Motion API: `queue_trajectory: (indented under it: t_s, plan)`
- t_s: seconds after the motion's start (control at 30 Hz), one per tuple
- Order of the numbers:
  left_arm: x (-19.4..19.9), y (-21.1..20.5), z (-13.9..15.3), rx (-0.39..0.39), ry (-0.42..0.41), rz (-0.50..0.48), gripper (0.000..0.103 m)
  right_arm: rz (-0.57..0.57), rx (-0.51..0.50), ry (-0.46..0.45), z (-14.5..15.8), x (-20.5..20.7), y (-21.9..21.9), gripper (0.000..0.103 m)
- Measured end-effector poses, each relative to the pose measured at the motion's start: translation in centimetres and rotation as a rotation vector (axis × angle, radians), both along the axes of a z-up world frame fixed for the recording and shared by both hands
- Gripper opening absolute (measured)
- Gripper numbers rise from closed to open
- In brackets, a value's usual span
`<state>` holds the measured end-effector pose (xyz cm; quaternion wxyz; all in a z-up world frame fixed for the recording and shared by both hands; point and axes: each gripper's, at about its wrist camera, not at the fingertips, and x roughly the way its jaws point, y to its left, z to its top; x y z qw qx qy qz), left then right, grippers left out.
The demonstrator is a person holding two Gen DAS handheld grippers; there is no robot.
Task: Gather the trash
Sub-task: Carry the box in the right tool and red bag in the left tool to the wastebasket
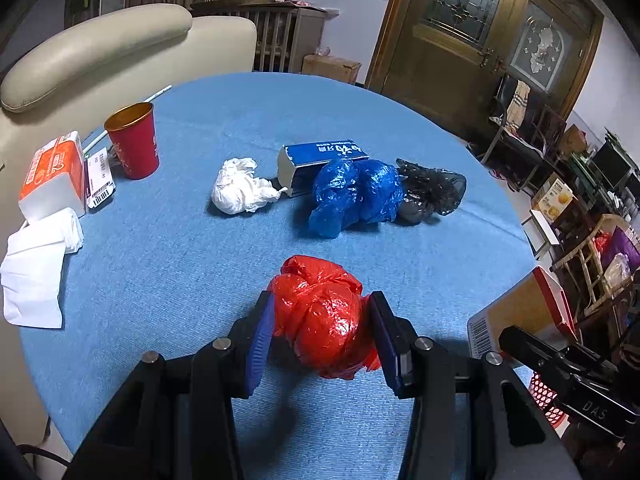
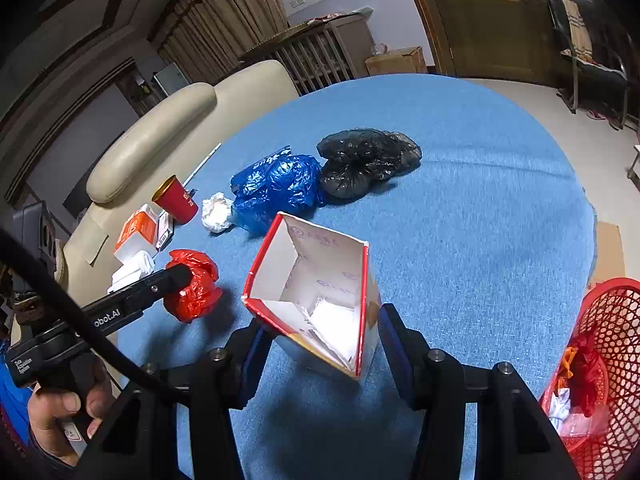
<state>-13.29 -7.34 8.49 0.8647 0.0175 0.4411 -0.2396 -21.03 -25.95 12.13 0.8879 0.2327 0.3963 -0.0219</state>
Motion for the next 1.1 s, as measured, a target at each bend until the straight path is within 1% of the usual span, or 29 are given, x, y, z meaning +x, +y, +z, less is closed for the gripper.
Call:
queue_trajectory:
  t_s: [0.23, 0.63, 0.8, 1.1]
  plan:
    - [0.1, -0.4, -0.5, -0.002, 0.024, -0.003, 0.049, -0.013, 0.026, 0.011, -0.6, -0.2, -0.6, 0.056]
    - [0.1, -0.4, -0.8, 0.003, 0.032, -0.001, 0.049, -0.040, 0.068, 0.032, -1.6, -0.6, -1.4, 0.056]
    - [0.2, -0.4, -1.3, -0.001, 0.055, 0.004, 0.049, -0.057, 0.094, 0.051, -2.3, -0.7, -1.9, 0.057]
    - [0.1, -0.7, -1.3, 0.008, 0.055, 0.001, 0.049, -0.082, 0.126, 0.046, -2.8, -1.1, -2.8, 0.057]
